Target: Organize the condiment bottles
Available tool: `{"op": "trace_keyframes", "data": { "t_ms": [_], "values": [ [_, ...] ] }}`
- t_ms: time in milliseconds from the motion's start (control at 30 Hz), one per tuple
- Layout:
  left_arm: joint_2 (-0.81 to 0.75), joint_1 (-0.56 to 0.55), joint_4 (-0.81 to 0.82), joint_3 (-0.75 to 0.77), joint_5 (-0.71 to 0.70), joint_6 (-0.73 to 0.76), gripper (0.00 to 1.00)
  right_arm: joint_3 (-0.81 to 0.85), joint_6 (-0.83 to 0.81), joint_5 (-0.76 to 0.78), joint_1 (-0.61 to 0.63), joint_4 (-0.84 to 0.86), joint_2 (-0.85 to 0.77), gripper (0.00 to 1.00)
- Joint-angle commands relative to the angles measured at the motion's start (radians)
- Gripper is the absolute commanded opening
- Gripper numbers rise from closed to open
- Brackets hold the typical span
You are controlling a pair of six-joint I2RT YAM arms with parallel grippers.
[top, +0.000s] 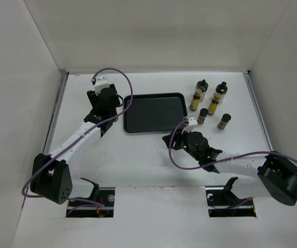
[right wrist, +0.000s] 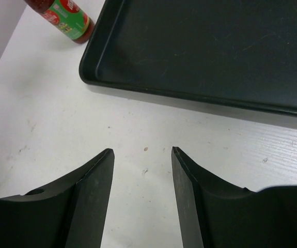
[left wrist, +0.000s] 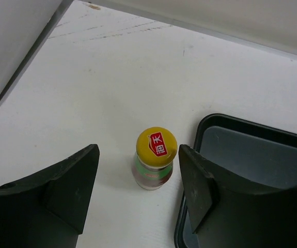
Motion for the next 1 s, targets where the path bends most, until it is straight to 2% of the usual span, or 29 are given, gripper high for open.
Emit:
{"op": "trace_keyframes", "data": {
  "t_ms": [0, 200, 400, 500, 667, 800, 967],
  "values": [
    [-0.011, 0.002, 0.037, 0.028, 0.034, -0.015, 0.61, 0.029, 0.003, -0.027, 0.009, 0.071, 0.002, 0.55],
    [0.071, 0.042, 0.043, 0.056, 0.080, -0.016, 0.60, 0.028, 0.004, -0.033, 0.009, 0.076, 0.014, 0.54],
    [0.124, 0.046, 0.091, 0.068, 0.079, -0.019, 0.54, 0.026, 0.000, -0.039, 0.009, 0.088, 0.014, 0.54],
    [0.134, 0.046, 0.116, 0.071, 0.077, -0.015, 0.44, 0.029, -0.001, -0.045, 0.009, 0.087, 0.022, 0.53],
    [0.110, 0.042, 0.126, 0.062, 0.037, -0.006, 0.19, 0.029, -0.003, -0.045, 0.009, 0.091, 0.029, 0.53],
    [0.029, 0.036, 0.152, 0.045, -0.010, 0.025, 0.14, 0.029, -0.006, -0.043, 0.009, 0.091, 0.019, 0.53],
    [-0.068, 0.004, 0.166, 0.088, -0.055, 0.092, 0.14, 0.025, 0.005, -0.045, 0.006, 0.091, 0.025, 0.53]
  ]
}}
